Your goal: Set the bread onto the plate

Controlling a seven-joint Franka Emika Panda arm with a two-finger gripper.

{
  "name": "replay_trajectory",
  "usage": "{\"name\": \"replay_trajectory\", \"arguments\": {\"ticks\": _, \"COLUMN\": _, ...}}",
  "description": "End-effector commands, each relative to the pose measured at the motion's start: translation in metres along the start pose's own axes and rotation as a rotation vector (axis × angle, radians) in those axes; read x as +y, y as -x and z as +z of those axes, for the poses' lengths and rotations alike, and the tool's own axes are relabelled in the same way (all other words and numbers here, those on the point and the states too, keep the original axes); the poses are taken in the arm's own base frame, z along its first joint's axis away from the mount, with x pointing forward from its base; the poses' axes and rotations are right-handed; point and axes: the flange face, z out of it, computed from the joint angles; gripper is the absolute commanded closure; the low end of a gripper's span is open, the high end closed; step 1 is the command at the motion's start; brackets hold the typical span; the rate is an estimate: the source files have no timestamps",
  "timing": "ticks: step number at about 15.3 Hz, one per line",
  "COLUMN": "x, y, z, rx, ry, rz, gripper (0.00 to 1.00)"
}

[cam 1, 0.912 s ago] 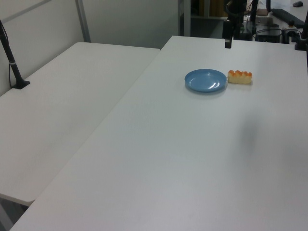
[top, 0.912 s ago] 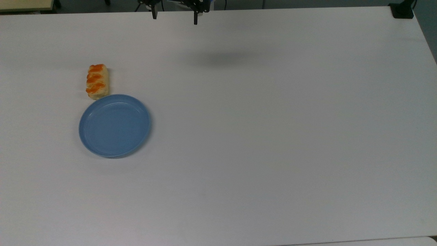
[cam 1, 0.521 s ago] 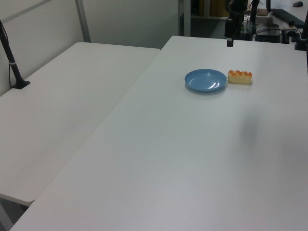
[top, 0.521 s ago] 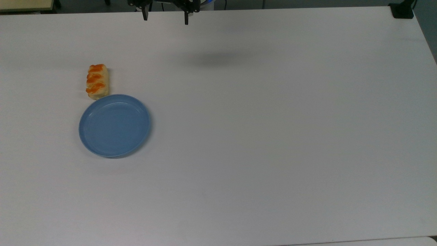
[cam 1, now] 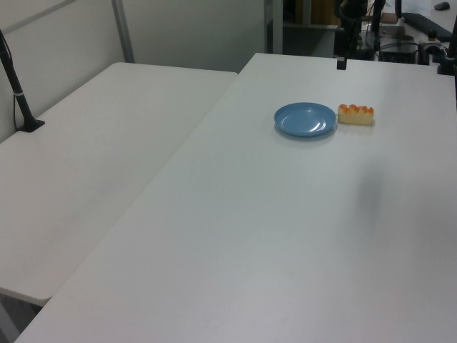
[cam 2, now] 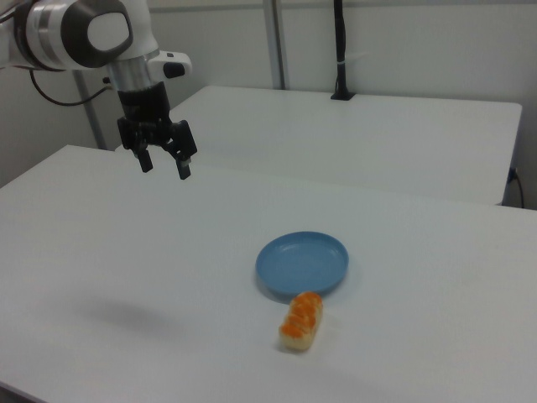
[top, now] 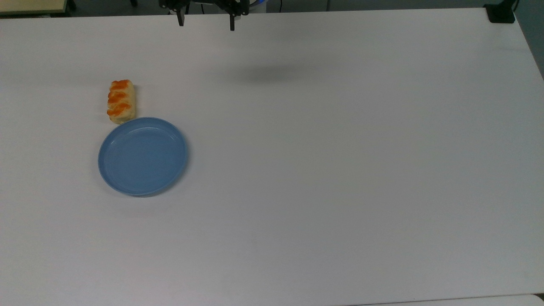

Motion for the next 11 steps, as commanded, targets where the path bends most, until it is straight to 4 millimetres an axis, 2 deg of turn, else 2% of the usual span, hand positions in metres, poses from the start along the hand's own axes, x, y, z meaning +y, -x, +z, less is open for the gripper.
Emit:
{"name": "replay_trajectory", "arguments": {"ticks": 1, "x": 0.029, "y": 0.001, "z": 0.014, "rx": -0.041, "ry": -0.014, "rz": -0.053, "gripper": 0.0}}
{"name": "replay_trajectory", "arguments": {"ticks": 2, "x": 0.054, "y": 0.0, "z": 0.02, "rx": -0.047, "ry": -0.016, "rz": -0.064, "gripper": 0.0}}
{"name": "replay_trajectory", "arguments": {"ticks": 5, "x": 0.105, "y": 0.002, "z": 0.041, "rx": -0.084, "ry": -0.024, "rz": -0.096, "gripper": 0.0}}
{"name": "replay_trajectory", "arguments": {"ticks": 6, "x": 0.133, "y": 0.006, "z": 0.058, "rx": -0.105, "ry": -0.025, "rz": -0.101, "gripper": 0.0}}
{"name": "replay_trajectory", "arguments": {"ticks": 7, "x": 0.15, "y": 0.008, "z": 0.076, "rx": -0.116, "ry": -0.012, "rz": -0.108, "gripper": 0.0}}
{"name": "replay_trajectory", "arguments": {"ticks": 8, "x": 0.171, "y": 0.011, "z": 0.104, "rx": -0.123, "ry": 0.018, "rz": -0.105, "gripper": 0.0}}
{"name": "replay_trajectory", "arguments": {"ticks": 11, "x": 0.206, "y": 0.018, "z": 0.157, "rx": -0.149, "ry": 0.052, "rz": -0.077, "gripper": 0.0}}
